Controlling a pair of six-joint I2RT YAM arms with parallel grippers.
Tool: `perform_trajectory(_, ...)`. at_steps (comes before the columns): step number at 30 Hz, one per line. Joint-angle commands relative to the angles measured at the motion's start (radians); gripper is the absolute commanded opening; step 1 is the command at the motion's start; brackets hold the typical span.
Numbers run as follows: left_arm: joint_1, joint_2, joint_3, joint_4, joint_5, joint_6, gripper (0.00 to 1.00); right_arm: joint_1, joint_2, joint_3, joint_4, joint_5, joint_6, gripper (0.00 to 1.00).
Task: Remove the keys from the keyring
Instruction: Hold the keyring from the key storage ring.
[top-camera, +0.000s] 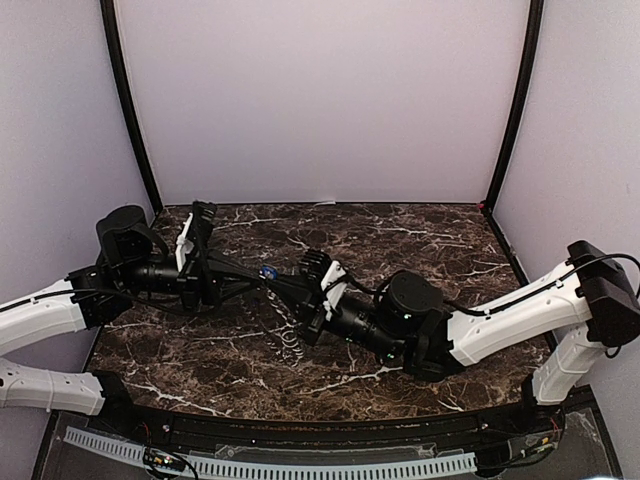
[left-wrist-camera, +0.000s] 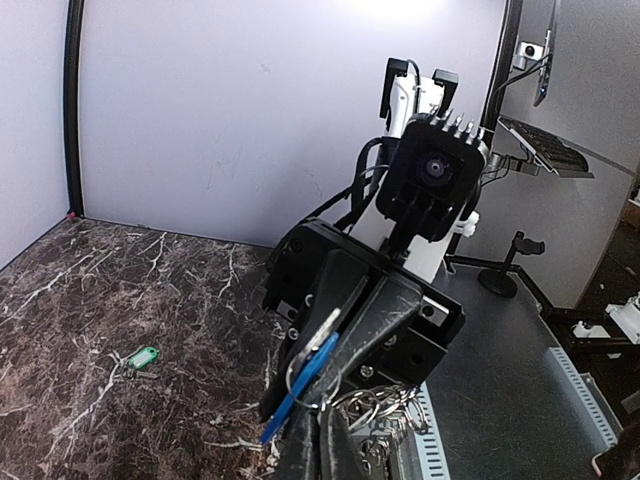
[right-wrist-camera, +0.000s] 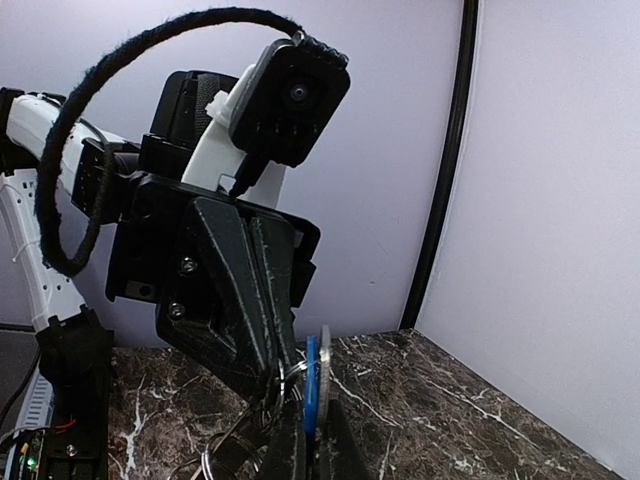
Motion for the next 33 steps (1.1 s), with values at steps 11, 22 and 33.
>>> perform_trajectory(11, -0.002, -0.017, -0.065, 0.092, -0.020, -0.094, 0.00, -0.014, -0.069, -0.048, 0.162, 0.055, 0.022, 0.00)
perform_trajectory(22, 0.002, -0.001, -0.093, 0.127, -0.117, -0.179, 0.00, -0.014, -0.086, -0.088, 0.187, 0.054, 0.018, 0.00)
perform_trajectory(33, 0.001, 0.040, -0.002, -0.026, 0.102, -0.052, 0.00, -0.051, -0.129, -0.131, -0.088, -0.068, 0.193, 0.00)
